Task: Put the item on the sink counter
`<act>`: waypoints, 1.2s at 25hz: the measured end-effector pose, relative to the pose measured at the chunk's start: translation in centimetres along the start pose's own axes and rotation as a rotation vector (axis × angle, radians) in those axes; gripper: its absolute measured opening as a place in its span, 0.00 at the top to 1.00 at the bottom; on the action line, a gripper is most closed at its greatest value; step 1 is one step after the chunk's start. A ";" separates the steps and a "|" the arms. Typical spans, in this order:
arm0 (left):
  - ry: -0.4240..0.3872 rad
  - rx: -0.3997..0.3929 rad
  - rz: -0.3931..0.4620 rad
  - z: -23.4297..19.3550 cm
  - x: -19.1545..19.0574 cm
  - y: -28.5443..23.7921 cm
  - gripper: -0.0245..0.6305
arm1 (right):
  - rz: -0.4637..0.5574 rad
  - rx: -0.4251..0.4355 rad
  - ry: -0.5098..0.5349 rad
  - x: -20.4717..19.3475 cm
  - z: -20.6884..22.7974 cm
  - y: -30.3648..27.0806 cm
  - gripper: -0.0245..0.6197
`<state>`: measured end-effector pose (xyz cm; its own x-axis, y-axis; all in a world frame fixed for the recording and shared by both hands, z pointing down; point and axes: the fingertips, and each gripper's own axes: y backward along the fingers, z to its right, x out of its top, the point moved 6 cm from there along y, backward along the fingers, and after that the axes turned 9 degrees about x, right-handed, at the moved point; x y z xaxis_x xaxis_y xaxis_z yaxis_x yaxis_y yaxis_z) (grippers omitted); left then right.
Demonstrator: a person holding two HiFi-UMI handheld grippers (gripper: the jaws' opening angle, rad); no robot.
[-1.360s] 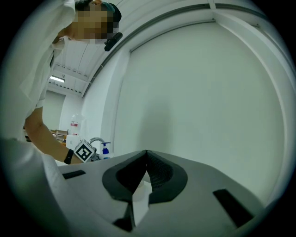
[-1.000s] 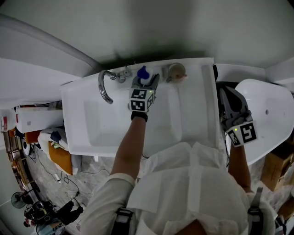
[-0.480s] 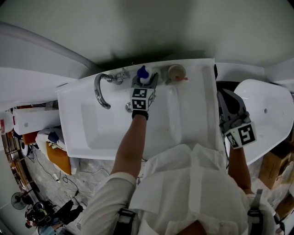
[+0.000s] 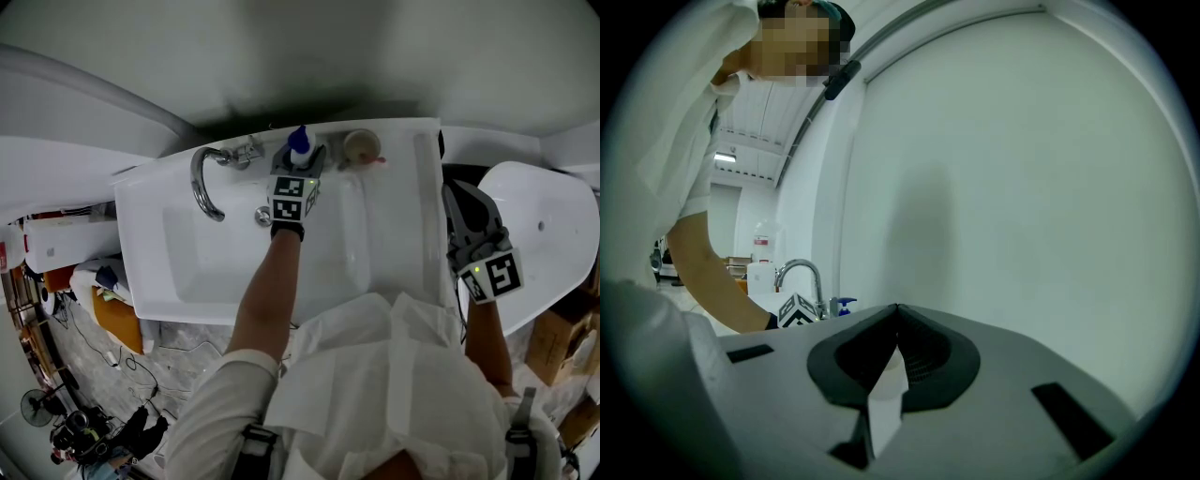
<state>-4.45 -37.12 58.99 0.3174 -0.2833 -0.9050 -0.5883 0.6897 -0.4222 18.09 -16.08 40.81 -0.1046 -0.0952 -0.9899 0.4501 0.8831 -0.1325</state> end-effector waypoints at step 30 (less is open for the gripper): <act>0.103 0.000 0.096 -0.4 1.2 5.9 0.41 | 0.056 0.003 0.004 0.9 -1.0 0.8 0.95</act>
<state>-7.82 -33.61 55.35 0.1817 -0.2832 -0.9417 -0.6126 0.7165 -0.3337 17.46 -15.03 39.91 -0.0826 -0.0435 -0.9956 0.4578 0.8858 -0.0767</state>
